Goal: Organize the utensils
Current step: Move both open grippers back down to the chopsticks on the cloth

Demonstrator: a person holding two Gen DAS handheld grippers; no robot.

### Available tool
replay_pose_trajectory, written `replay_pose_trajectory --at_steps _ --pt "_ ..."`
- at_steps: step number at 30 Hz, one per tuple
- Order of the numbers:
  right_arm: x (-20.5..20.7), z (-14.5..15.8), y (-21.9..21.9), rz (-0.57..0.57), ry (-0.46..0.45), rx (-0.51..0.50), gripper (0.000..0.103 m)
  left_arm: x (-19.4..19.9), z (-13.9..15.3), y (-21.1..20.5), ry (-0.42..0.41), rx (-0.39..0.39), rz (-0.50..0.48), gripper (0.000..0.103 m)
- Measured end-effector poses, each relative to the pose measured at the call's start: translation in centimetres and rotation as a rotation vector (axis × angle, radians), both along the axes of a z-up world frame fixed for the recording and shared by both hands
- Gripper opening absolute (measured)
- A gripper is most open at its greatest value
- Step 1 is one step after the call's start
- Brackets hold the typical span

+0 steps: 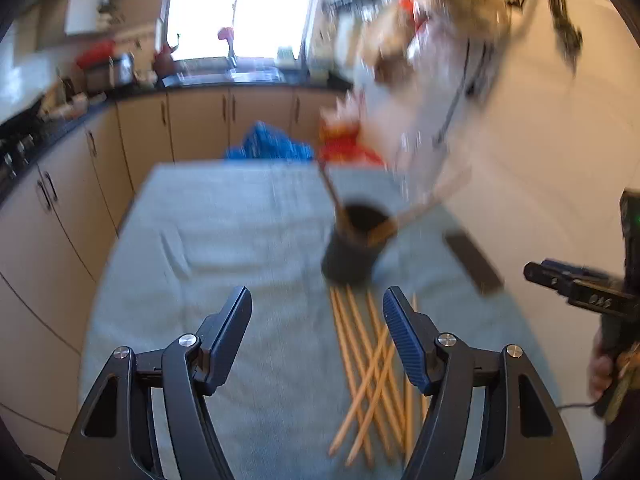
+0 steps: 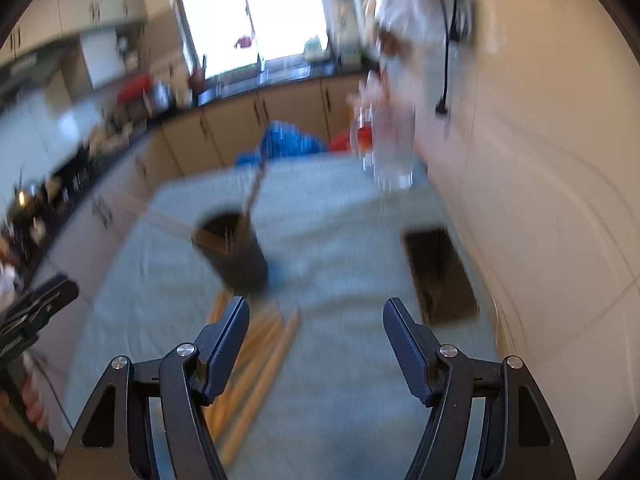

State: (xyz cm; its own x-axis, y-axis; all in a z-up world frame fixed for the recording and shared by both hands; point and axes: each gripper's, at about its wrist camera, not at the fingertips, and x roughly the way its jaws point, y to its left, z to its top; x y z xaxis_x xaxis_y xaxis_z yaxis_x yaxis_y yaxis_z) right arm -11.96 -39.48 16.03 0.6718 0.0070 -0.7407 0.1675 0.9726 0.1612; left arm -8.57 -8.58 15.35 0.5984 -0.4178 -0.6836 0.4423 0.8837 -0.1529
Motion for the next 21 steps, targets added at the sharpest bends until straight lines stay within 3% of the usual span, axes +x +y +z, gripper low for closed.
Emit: replay_pose_trajectory --at_steps 4,6,8,10,14,16,21 --pt "-1.6 -4.5 1.2 0.103 0.144 0.021 0.074 -0.7 -5.5 -1.4 0.117 0.07 -0.086 0.065" --pt "-2.0 -6.5 2.1 0.132 0.176 0.047 0.072 -0.9 -7.9 -2.7 0.149 0.127 -0.139 0.055" --pt "-2.0 -8.3 2.9 0.15 0.2 0.081 0.061 -1.0 -9.6 -3.9 0.175 0.182 -0.184 0.047" --pt "-1.6 -9.7 3.7 0.16 0.221 0.123 0.052 -1.0 -10.5 -4.8 0.191 0.208 -0.216 0.041" --pt "-0.2 -11.6 5.3 0.175 0.245 0.151 0.048 -0.7 -11.7 -5.0 0.222 0.218 -0.229 0.033" --pt "0.7 -12.3 6.1 0.181 0.256 0.144 0.044 -0.3 -12.3 -5.0 0.246 0.215 -0.225 0.014" --pt "2.4 -13.4 7.7 0.168 0.272 0.088 0.04 -0.2 -12.9 -5.0 0.252 0.238 -0.203 0.011"
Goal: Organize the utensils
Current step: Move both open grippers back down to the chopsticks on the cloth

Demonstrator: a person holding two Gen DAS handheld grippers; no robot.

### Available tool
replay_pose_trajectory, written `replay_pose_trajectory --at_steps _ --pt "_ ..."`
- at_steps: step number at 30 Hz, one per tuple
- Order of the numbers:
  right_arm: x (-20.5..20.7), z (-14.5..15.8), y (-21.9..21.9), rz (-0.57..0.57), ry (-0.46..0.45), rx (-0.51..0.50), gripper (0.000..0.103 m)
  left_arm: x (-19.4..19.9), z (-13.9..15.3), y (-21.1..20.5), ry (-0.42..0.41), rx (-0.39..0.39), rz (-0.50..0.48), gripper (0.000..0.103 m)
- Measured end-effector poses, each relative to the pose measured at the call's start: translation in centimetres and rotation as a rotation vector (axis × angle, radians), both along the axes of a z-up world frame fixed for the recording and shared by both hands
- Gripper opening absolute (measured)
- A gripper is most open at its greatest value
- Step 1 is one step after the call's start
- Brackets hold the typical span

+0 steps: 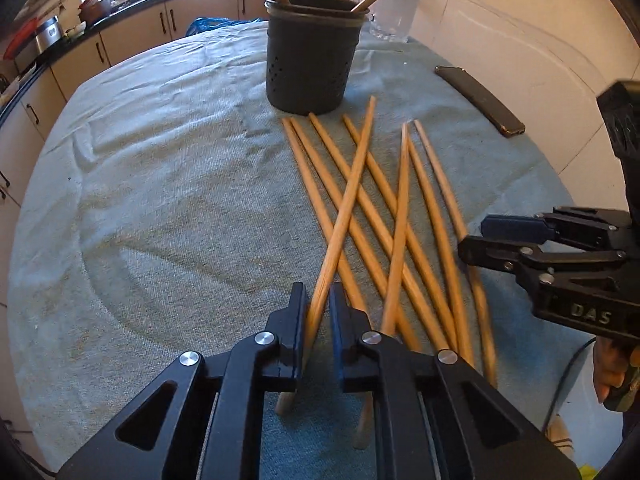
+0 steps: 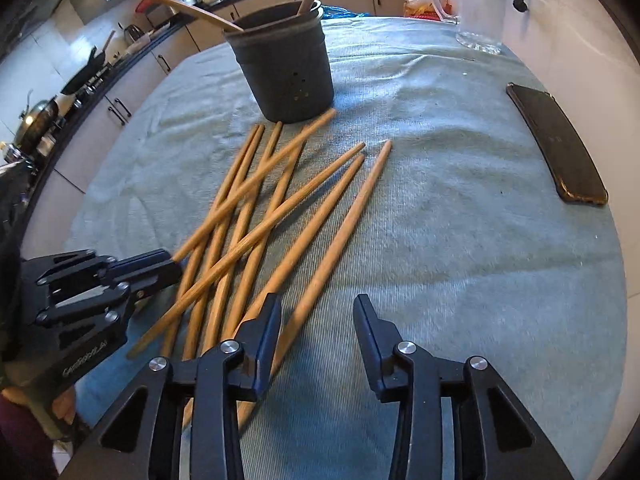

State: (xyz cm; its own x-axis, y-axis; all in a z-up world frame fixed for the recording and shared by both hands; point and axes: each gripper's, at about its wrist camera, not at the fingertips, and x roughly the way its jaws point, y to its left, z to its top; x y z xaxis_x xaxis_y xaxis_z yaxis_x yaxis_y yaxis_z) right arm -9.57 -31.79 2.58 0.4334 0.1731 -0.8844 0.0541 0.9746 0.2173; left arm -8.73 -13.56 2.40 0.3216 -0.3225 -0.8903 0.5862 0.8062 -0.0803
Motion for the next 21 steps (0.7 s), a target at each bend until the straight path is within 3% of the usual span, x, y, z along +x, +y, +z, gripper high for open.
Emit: replay_pose_trajectory --at_steps 5,9,11,14,18,21 --pt "0.5 -0.3 0.2 -0.019 -0.006 -0.064 0.017 0.0 0.0 1.1 0.017 -0.026 0.055 0.009" --pt "0.0 -0.2 -0.9 -0.036 0.009 -0.049 0.013 -0.4 0.2 3.7 0.091 -0.078 0.153 0.007" --pt "-0.7 -0.2 -1.5 -0.035 0.024 -0.061 0.013 -0.9 0.3 5.2 0.151 -0.096 0.191 0.007" --pt "-1.7 -0.2 -2.5 -0.04 0.038 -0.047 0.013 -1.4 0.6 5.7 0.157 -0.086 0.182 0.007" --pt "-1.4 -0.3 -3.2 -0.052 0.038 -0.016 0.024 -0.3 1.1 5.0 0.122 -0.063 0.181 0.023" --pt "-0.5 -0.2 -3.2 -0.066 0.038 -0.028 0.031 1.4 1.1 4.4 0.123 -0.084 0.197 0.026"
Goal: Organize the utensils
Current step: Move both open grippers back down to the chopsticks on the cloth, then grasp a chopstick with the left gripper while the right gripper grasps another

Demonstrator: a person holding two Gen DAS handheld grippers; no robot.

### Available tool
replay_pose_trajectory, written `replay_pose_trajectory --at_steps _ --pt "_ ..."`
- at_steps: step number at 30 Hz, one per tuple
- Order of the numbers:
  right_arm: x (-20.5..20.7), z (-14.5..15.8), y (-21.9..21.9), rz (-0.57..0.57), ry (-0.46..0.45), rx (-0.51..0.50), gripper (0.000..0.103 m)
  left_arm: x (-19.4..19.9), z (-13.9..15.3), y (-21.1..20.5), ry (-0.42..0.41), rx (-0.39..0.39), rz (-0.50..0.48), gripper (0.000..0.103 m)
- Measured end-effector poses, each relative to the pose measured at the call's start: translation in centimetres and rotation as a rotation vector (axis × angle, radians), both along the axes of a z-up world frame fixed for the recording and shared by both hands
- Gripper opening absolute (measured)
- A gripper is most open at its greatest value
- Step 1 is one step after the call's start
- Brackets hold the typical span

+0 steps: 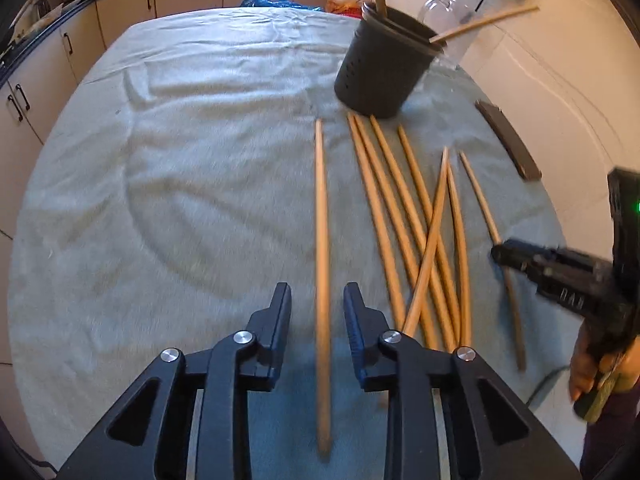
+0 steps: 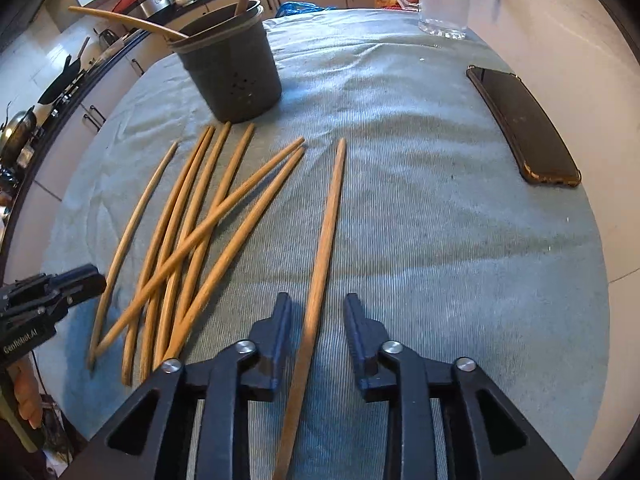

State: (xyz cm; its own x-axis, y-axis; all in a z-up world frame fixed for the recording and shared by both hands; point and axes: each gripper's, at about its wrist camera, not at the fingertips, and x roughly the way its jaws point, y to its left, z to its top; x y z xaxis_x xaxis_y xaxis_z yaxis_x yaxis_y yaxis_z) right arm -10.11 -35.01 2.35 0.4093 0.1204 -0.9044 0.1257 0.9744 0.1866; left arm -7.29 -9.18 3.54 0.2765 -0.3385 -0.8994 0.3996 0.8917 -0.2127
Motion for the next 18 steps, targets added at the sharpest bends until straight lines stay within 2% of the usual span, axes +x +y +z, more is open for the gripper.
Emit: replay_pose_trajectory --at_steps 3,5,9,15,18 --pt "1.2 0.0 0.1 0.008 0.0 -0.034 0.031 2.1 -0.2 -0.9 0.004 -0.015 0.018 0.027" --pt "2.1 0.0 0.0 0.012 0.006 -0.051 0.031 3.7 -0.7 -1.8 -0.005 0.018 0.024 0.027" --pt "4.4 0.0 -0.1 0.032 0.018 -0.109 0.031 5.9 -1.1 -3.1 -0.009 0.034 0.02 0.026" --pt "7.8 0.1 -0.4 0.029 0.015 -0.14 0.026 7.5 -1.3 -5.3 -0.036 0.068 -0.014 0.026" --pt "8.4 0.1 -0.2 0.023 -0.017 -0.155 0.015 7.7 -1.4 -5.5 -0.063 0.05 -0.008 0.024"
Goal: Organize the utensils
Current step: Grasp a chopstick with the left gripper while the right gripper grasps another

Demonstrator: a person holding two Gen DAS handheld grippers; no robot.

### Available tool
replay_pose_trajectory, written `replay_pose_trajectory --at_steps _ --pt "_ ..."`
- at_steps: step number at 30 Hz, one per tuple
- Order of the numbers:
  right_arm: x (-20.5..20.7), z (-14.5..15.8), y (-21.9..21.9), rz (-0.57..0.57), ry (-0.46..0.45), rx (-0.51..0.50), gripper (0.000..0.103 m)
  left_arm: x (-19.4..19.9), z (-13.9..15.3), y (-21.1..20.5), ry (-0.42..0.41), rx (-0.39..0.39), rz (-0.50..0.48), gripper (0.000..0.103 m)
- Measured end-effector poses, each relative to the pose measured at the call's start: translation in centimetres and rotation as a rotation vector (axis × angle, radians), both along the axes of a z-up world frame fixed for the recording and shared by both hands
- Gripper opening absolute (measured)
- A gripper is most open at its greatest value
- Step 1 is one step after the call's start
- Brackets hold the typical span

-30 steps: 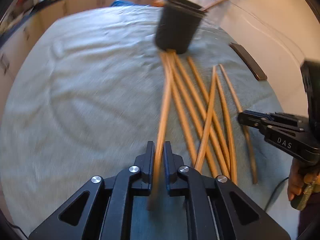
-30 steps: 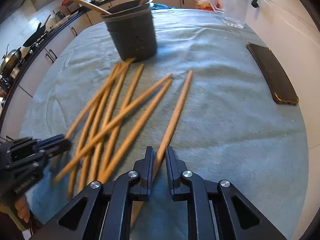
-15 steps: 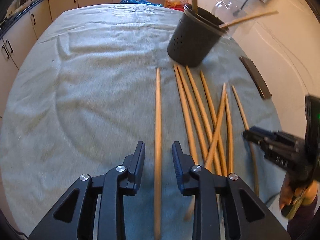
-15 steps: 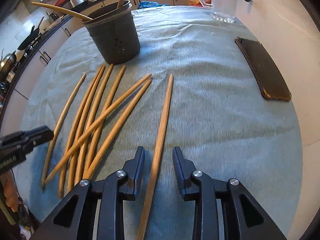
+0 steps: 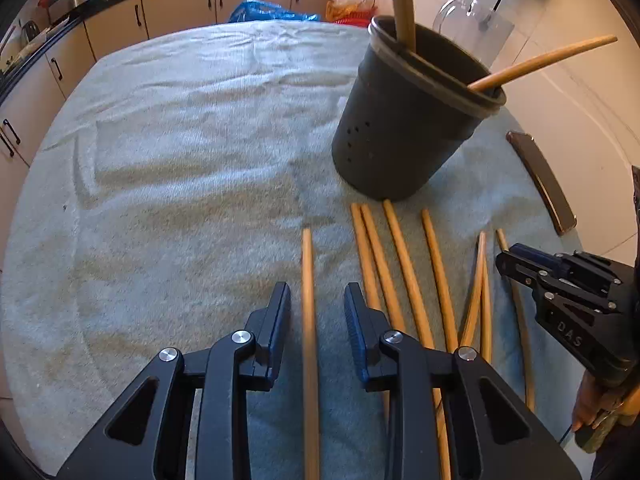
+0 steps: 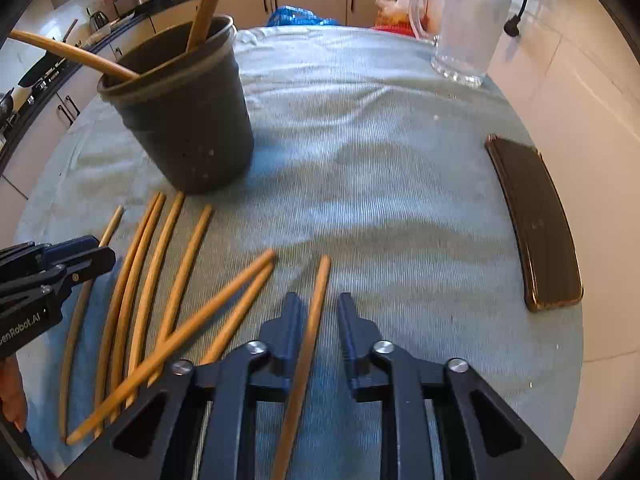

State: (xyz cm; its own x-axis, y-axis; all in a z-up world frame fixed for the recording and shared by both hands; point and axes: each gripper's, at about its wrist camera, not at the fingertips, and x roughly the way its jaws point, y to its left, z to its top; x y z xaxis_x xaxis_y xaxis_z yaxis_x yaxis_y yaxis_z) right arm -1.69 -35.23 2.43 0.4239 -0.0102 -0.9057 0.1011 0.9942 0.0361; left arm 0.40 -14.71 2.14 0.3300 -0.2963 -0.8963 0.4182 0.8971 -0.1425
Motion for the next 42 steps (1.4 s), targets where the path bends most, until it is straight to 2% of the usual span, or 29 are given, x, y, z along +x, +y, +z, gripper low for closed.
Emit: replay_pose_trajectory --at_steps 1,2,5,7,16,21,26,31,36,42 --pt "0.0 0.0 0.2 0.003 -0.019 -0.01 0.009 -0.2 0.0 0.3 -0.017 0.001 0.0 0.006" --pt "-0.2 0.0 0.3 0.007 -0.03 -0.021 0.008 -0.4 -0.1 0.4 -0.024 -0.002 0.004 0.005" --pt "-0.6 0.3 0.5 0.014 -0.06 0.001 0.006 -1.0 0.5 1.0 -0.056 -0.021 0.031 0.005" --pt "-1.6 1.1 0.2 0.007 -0.091 0.028 0.006 -1.9 2.0 1.7 -0.095 -0.039 0.04 0.005" --pt "-6.9 7.6 -0.6 -0.004 -0.296 0.077 0.006 -6.7 9.5 4.2 -0.235 -0.144 0.043 0.005" --pt "-10.3 10.5 -0.2 -0.006 -0.39 0.081 0.006 -10.5 12.1 4.8 -0.325 -0.15 0.032 0.006" --pt "-13.3 12.7 0.1 -0.003 -0.465 0.073 0.006 -14.2 13.8 5.2 -0.434 -0.12 0.006 0.006" --pt "-16.2 14.6 0.4 0.003 -0.524 0.084 0.007 -16.7 15.1 6.0 -0.491 -0.121 -0.013 0.006" --pt "-18.4 15.8 0.7 0.006 -0.561 0.092 0.007 -18.4 15.9 6.4 -0.515 -0.133 -0.02 0.006" --pt "-18.9 16.5 0.6 -0.001 -0.589 0.101 0.007 -19.1 16.9 6.6 -0.537 -0.167 -0.017 0.006"
